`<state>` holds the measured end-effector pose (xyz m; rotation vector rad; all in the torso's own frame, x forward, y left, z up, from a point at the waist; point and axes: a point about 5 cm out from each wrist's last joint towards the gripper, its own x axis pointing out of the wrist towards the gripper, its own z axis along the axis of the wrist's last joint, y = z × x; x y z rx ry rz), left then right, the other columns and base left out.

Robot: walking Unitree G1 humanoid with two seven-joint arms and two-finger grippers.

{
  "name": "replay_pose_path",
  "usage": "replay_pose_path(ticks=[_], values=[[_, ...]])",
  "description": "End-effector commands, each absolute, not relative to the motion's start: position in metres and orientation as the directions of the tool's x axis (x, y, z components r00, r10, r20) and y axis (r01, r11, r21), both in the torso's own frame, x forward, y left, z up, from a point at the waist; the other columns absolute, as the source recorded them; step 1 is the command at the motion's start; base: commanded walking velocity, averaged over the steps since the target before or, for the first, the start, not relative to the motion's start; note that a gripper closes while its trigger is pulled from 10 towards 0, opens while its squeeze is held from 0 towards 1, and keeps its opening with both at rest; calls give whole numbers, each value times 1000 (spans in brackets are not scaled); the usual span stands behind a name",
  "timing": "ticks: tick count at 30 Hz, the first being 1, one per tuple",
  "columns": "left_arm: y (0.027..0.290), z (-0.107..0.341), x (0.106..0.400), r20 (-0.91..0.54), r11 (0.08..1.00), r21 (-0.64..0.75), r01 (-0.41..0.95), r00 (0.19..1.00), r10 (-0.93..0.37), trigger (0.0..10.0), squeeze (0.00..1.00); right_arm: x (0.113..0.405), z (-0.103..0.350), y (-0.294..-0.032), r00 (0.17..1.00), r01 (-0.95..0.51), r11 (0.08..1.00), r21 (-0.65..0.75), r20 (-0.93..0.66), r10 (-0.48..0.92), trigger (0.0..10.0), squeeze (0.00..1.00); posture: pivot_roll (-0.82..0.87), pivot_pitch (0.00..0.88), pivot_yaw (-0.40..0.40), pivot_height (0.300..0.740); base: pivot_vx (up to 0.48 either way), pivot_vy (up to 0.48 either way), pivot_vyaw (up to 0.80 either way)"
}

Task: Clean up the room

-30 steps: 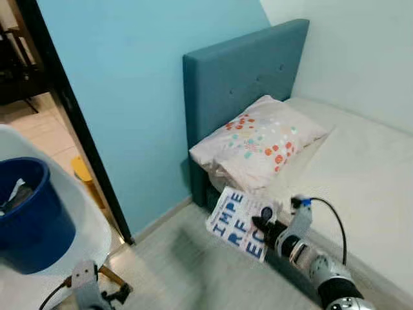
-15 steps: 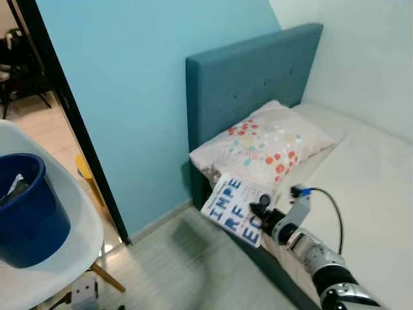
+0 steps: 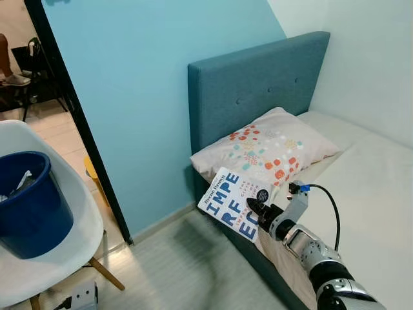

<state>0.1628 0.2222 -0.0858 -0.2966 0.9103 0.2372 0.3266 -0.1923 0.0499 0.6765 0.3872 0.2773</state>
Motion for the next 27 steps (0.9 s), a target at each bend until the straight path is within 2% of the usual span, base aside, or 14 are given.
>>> replay_pose_path(ticks=[1,5,11,19,23,27], values=[[224,-87,160,-805,932,-143,-333,587,86,10000,0,332,57,-186,892,-165,740,652,-222,394,10000,0,-137,0,2,740,0,-465,0],[223,-86,163,-801,932,-149,-331,592,82,10000,0,332,54,-181,893,-176,775,607,-233,385,10000,0,-139,0,2,740,0,-461,0],[219,-83,171,-791,932,-163,-323,608,72,10000,0,333,52,-170,881,-211,800,561,-246,404,10000,0,-136,0,-4,740,0,-461,705],[217,-83,173,-789,931,-164,-325,609,73,10000,0,335,54,-167,871,-228,810,540,-260,418,10000,0,-140,0,-7,740,0,-456,759],[216,-83,173,-789,932,-155,-329,609,83,10000,0,335,54,-168,878,-215,817,535,-261,402,10000,0,-141,0,-9,740,0,-69,148],[216,-84,172,-793,924,-146,-354,600,104,10000,0,334,47,-173,879,-152,859,488,-331,344,10000,0,-141,0,-11,740,0,0,0]])
